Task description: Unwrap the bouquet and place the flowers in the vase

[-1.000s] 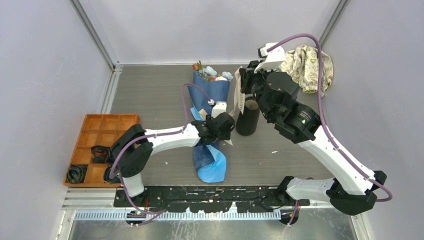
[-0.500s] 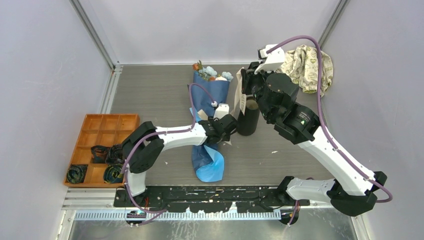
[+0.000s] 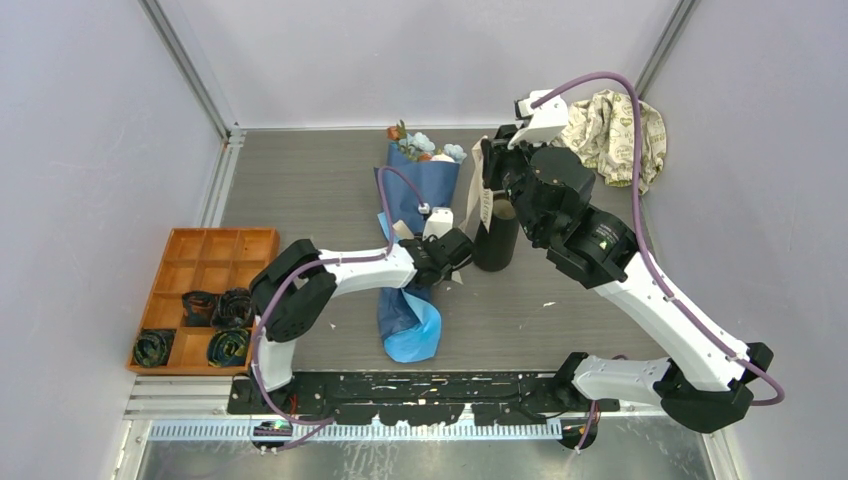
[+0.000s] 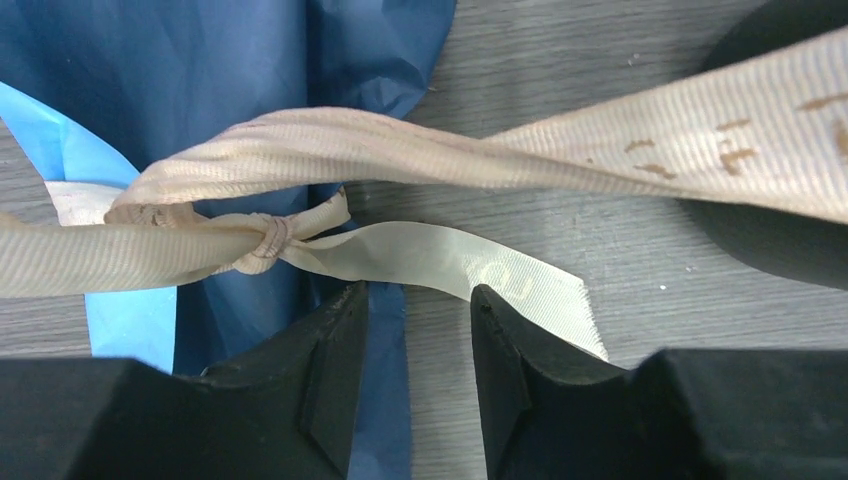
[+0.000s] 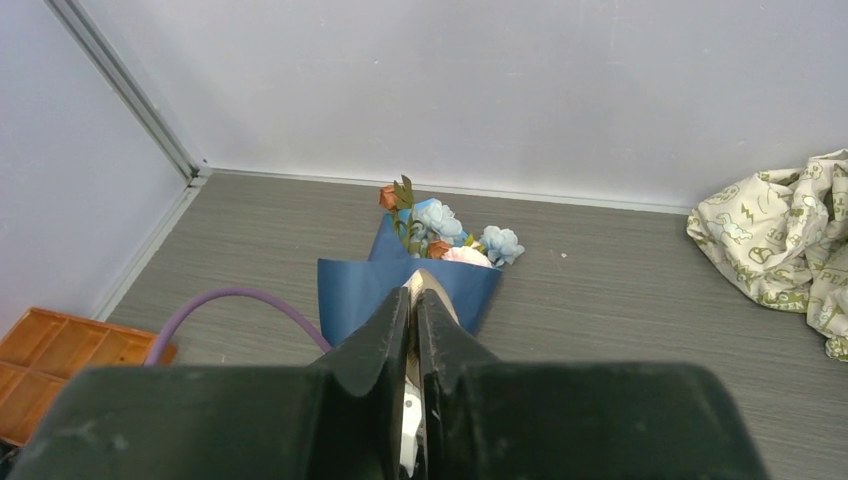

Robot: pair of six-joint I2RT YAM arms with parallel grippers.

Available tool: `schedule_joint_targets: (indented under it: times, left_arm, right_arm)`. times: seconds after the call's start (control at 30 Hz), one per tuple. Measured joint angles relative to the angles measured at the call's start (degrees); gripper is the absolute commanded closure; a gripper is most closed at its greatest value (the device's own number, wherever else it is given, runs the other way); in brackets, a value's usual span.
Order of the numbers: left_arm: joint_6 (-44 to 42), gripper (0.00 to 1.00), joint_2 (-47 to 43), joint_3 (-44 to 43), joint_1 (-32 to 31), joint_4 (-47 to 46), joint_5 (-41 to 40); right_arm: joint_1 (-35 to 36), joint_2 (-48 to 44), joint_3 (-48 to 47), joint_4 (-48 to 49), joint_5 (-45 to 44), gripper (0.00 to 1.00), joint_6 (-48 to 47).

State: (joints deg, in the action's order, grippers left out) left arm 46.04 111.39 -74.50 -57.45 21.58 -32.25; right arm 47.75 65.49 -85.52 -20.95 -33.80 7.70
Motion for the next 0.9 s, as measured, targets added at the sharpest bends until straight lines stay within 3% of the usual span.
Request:
schedule_joint_targets:
  times: [0.07,0.17,0.33,0.53,0.73,0.9]
  left_arm:
    - [0.0,0.6,0.1,0.0,0.4,0.0,-0.1]
    - [0.2,0.84,0.6,0.0,1.0,-0.2,0.0]
    - [0.6,1.0,1.9,0.1,2.0,-0.3,0.1]
    - [1.4,1.0,1.9,0.1,2.8,-0.3,0.0]
    - [1.6,1.0,1.0,1.5,3.0,-0.5,-0.7]
    - [1.6,1.0,-5.8,6.4,4.2,0.9,-1.0]
  right_arm:
    - [0.0,0.0,0.1,0.1,0.0,0.77,0.1]
    - [0.0,-0.3,1.0,0.7,0.0,0.69,0.2]
    - [0.0,-1.0,2.4,0.8,0.4,0.47,0.6]
    - [0.0,-1.9,3.0,1.2,0.8,0.36,1.2]
    - [0.0,-1.8,3.2,1.1,1.9,0.36,1.9]
    - [0.0,-0.9,4.2,0.7,1.7,0.38,4.8]
